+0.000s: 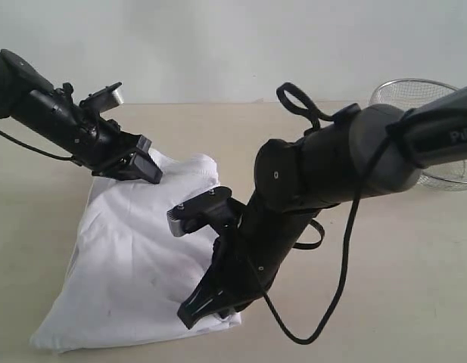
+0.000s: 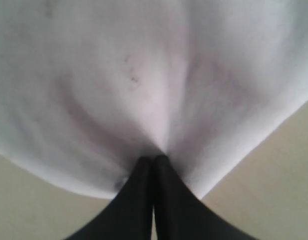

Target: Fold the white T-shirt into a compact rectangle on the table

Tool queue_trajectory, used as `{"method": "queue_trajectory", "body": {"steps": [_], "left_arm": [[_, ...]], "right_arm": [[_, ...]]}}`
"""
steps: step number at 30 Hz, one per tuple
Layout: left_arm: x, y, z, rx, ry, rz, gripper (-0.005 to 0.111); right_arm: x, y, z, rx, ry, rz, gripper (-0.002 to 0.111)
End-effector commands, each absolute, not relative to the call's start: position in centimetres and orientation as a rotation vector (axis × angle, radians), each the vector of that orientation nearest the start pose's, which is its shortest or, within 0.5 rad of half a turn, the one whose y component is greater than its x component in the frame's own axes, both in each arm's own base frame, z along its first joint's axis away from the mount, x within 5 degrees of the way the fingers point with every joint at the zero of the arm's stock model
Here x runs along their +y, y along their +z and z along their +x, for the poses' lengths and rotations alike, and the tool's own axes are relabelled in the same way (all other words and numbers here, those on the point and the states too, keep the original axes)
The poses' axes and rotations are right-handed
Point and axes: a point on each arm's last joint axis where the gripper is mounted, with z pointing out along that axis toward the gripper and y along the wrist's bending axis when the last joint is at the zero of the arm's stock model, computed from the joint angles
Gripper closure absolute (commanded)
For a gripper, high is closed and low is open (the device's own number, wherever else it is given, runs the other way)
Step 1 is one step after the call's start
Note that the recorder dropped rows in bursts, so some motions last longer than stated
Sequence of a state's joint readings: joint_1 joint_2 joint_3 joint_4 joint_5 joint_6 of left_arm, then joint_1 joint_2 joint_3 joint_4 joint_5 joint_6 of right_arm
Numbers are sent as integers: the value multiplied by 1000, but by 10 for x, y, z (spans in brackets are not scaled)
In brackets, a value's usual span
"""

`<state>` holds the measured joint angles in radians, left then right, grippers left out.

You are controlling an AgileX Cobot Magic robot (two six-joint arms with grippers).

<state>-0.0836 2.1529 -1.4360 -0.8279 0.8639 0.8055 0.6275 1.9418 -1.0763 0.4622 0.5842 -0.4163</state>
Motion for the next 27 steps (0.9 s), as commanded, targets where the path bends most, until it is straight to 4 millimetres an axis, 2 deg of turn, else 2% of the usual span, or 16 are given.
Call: {"method": "queue_trajectory", "body": {"steps": [1,10,12,16,20,24,27], "left_arm": [[-93,137,415,2692,-870,525,58],[-94,137,412,2709,-908,545,60],[-94,135,412,2711,-908,550,70],[-94,122,412,2726,-907,565,102],[-92,123,418,2691,-852,542,102],[-89,150,431,2590,-754,533,102],[-84,149,438,2566,-664,480,102]], "right_arm": [[225,109,273,2824,450,-997,108],[225,106,273,2826,446,-991,108],[225,106,273,2825,446,-990,108],[226,106,273,2826,448,-988,108],[225,106,273,2832,450,-992,108],[225,106,272,2839,452,-996,108],[225,104,270,2858,455,-1006,108]]}}
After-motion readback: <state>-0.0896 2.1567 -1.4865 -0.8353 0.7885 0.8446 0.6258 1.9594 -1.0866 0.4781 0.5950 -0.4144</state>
